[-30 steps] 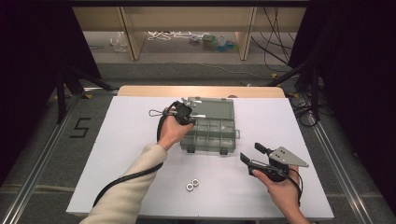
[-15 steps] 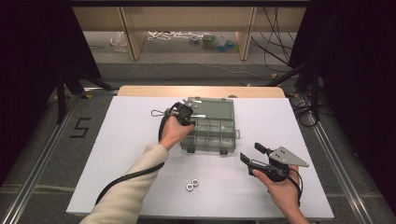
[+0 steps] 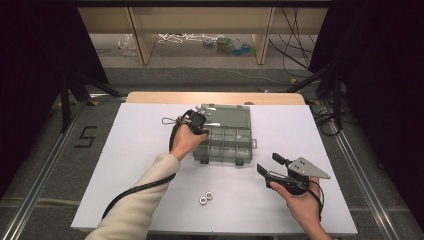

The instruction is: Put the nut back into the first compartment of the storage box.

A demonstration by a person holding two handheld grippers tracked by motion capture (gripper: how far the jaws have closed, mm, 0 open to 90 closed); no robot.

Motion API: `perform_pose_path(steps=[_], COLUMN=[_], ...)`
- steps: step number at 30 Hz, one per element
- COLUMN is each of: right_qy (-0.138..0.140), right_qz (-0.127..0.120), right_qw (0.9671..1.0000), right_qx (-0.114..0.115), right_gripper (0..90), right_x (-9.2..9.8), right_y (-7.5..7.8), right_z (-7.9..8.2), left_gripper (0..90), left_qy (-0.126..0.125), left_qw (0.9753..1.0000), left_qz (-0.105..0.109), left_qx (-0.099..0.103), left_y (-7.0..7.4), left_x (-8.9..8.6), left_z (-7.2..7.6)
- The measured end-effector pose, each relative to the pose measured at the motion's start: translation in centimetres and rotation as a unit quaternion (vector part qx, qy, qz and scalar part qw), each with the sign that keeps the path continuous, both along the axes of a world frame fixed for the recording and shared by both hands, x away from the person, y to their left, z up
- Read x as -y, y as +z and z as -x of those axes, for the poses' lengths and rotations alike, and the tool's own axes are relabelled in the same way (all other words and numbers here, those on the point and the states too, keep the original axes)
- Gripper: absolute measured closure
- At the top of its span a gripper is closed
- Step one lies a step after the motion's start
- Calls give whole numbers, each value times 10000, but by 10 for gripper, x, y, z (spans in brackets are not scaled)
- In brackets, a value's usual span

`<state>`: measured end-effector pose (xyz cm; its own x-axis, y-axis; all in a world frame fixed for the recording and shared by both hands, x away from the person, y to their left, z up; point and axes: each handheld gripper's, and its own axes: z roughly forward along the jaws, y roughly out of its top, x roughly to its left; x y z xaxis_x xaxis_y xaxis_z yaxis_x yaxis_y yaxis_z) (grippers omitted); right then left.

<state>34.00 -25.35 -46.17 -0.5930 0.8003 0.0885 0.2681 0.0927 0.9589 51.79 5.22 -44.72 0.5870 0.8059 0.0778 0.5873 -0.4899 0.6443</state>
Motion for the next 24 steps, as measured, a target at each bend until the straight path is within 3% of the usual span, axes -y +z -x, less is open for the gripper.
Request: perform_pose_path(steps=[5,7,8,13,15,17,21,22,24], right_qy=[-37,-16,-16,12,8,9,0,-38,0], right_qz=[32,68,68,-56,-51,-52,-51,50,27], right_qw=[10000,10000,10000,10000,10000,10000,10000,10000,10000], right_qx=[29,-40,-40,2,-2,-5,-12,-56,-20], right_gripper=[288,288,288,287,287,287,286,286,287], right_x=[0,1,1,0,0,0,0,1,1], right_y=[0,1,1,0,0,0,0,1,0], right_z=[0,0,0,0,0,0,0,0,-1], left_gripper=[635,547,547,357,327,250,227,227,228], left_qy=[-67,-77,-86,-283,-305,-360,-618,-708,-776], left_qw=[10000,9998,9998,9989,9988,9989,9977,9968,9962], left_qz=[24,96,113,39,-47,-140,-215,-290,-292], left_qx=[67,128,158,372,387,278,181,253,250], left_y=[4,8,9,21,25,27,30,31,31], left_x=[0,0,0,-3,-5,-6,-11,-12,-13], left_z=[5,9,10,23,29,38,54,56,62])
